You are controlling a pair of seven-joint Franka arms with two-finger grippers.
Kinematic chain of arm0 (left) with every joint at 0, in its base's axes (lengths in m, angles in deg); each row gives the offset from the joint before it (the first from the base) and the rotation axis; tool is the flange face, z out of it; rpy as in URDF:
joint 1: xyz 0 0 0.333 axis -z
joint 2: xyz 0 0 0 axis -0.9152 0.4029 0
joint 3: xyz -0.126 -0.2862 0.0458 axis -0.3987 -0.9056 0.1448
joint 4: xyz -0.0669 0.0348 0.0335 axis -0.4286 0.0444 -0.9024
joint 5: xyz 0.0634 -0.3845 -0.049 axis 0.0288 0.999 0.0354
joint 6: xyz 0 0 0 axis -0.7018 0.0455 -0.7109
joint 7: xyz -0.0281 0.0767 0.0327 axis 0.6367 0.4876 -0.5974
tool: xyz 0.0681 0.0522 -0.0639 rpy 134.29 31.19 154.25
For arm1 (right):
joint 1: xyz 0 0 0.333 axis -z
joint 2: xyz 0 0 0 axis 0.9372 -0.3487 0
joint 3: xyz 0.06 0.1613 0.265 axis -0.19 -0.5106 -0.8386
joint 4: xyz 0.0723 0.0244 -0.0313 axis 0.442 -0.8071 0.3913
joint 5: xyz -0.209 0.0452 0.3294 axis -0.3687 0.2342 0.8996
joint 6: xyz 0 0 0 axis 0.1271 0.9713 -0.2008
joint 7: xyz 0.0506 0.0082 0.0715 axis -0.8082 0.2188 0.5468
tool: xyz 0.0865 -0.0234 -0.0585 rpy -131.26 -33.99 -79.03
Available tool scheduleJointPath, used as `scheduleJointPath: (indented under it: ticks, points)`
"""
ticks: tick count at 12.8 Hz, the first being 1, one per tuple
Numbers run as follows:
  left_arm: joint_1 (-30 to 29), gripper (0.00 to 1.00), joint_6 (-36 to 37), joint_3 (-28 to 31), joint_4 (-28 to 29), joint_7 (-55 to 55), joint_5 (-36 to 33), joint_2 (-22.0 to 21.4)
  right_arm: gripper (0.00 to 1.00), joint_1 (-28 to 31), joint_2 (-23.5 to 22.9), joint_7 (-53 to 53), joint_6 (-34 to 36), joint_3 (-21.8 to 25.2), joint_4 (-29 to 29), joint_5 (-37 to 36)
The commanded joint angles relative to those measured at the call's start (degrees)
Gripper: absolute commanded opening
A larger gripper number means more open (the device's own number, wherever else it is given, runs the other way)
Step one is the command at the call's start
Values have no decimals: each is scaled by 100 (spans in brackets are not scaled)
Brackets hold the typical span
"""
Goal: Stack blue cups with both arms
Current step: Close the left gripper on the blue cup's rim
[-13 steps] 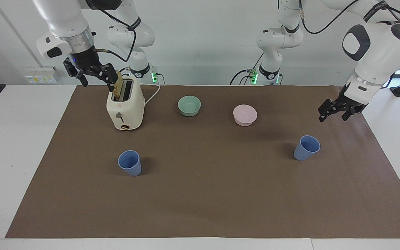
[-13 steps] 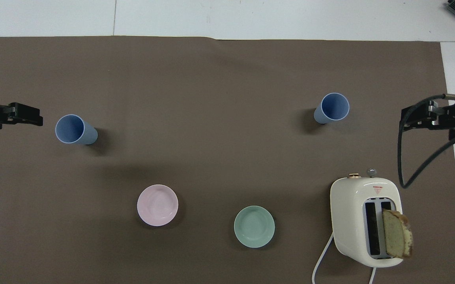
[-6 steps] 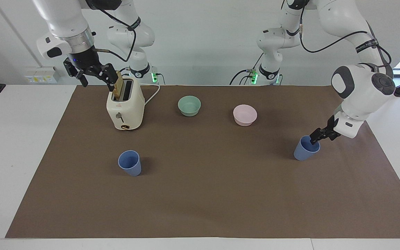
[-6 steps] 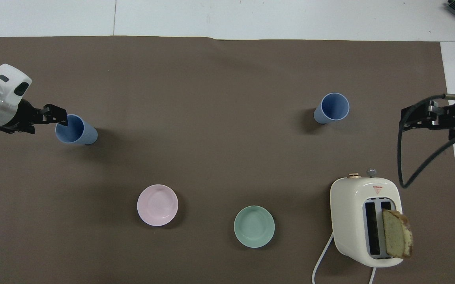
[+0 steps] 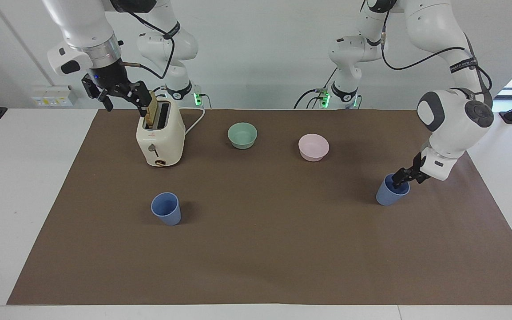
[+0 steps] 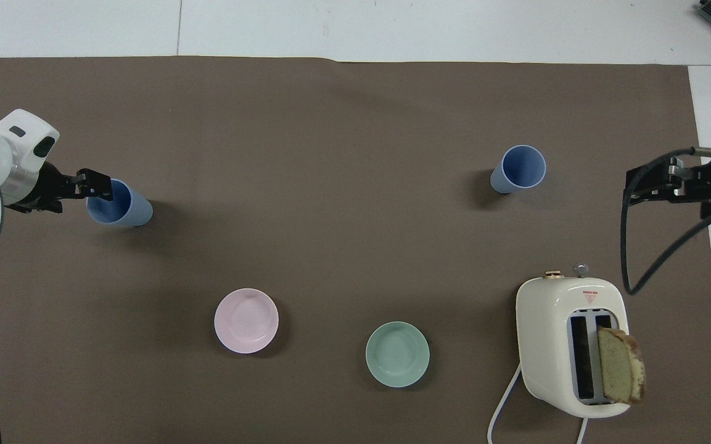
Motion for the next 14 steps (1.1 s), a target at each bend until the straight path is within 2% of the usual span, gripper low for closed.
scheduleJointPath:
  ticks: [1,7,12,14]
  points:
    - [-2,0,-96,37,92,398,54,-67,100,38,59,220,-88,-19,-78,-127]
    - [24,0,79,28,-171,364,63,-14,100,82,59,211,-88,-19,-87,-83]
    - [68,0,825,2,-830,224,265,-49,100,91,59,212,-88,-19,-95,-48]
    - [269,0,1063,-138,-997,-423,300,-101,100,91,59,212,-88,-19,-95,-48]
